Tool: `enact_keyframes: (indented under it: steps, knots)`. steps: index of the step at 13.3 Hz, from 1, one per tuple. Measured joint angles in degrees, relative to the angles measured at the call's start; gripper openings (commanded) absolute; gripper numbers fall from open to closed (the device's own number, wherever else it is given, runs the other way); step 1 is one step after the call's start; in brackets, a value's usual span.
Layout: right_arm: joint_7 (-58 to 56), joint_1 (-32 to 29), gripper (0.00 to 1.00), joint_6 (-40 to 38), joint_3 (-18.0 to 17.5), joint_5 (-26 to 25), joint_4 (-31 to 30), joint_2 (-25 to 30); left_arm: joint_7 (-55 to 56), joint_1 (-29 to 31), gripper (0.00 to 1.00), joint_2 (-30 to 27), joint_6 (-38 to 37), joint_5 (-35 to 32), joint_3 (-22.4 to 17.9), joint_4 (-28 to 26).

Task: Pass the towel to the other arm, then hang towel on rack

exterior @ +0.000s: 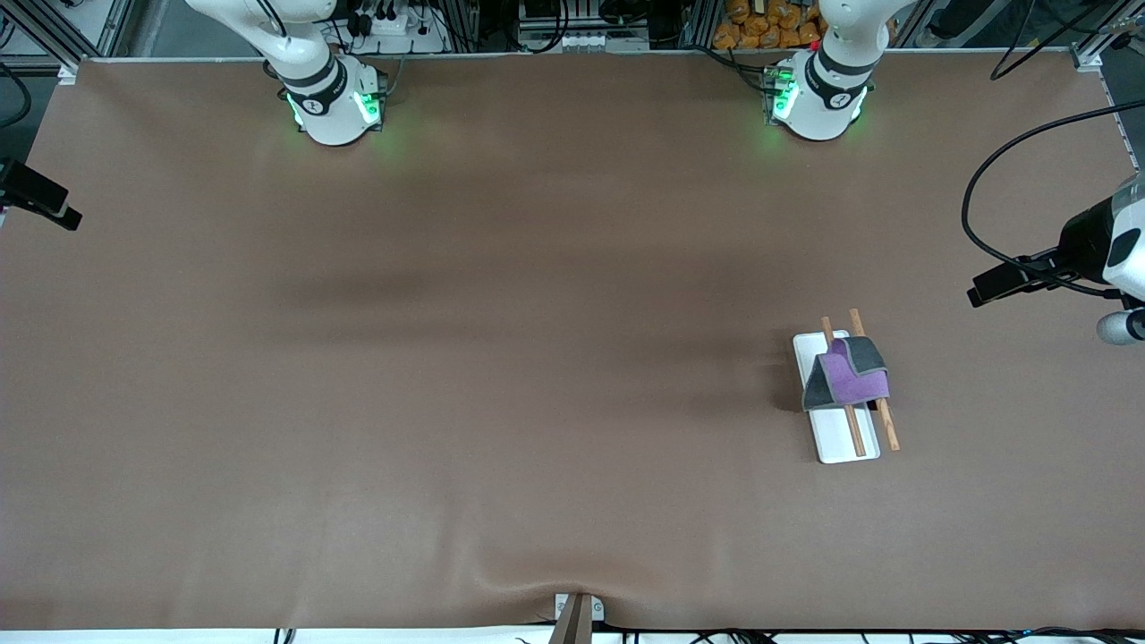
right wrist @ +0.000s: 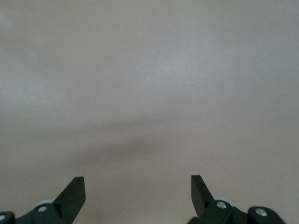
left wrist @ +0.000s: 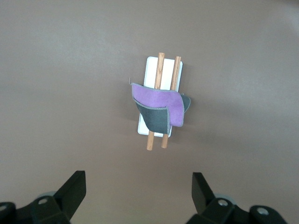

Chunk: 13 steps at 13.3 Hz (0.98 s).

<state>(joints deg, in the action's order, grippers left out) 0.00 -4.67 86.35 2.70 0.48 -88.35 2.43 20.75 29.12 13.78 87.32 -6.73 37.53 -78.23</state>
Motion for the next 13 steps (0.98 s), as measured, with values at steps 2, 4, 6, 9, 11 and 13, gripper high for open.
enact_keyframes:
  steps: [2,4,6,9,11,13]
  knots:
    - [0.0,0.0,1.00,0.0,0.0,0.0,0.0,0.0,0.0,0.1,1.00,-0.1,0.0,0.0,0.0,0.1]
    - [0.0,0.0,1.00,0.0,0.0,0.0,0.0,0.0,-0.1,0.1,1.00,-1.4,0.0,-0.1,0.0,0.3]
    - [0.0,0.0,1.00,0.0,0.0,0.0,0.0,0.0,-0.4,0.1,1.00,-3.5,0.0,-0.1,0.0,0.3]
    - [0.0,0.0,1.00,0.0,0.0,0.0,0.0,0.0,-3.3,0.0,1.00,-5.4,-0.1,-0.1,-0.1,0.1]
    - [0.0,0.0,1.00,0.0,0.0,0.0,0.0,0.0,-6.2,-2.3,1.00,-6.5,-1.0,-0.1,-2.7,-0.1]
    - [0.0,0.0,1.00,0.0,0.0,0.0,0.0,0.0,-7.5,-10.1,1.00,-7.6,-2.1,0.2,-11.6,-0.4]
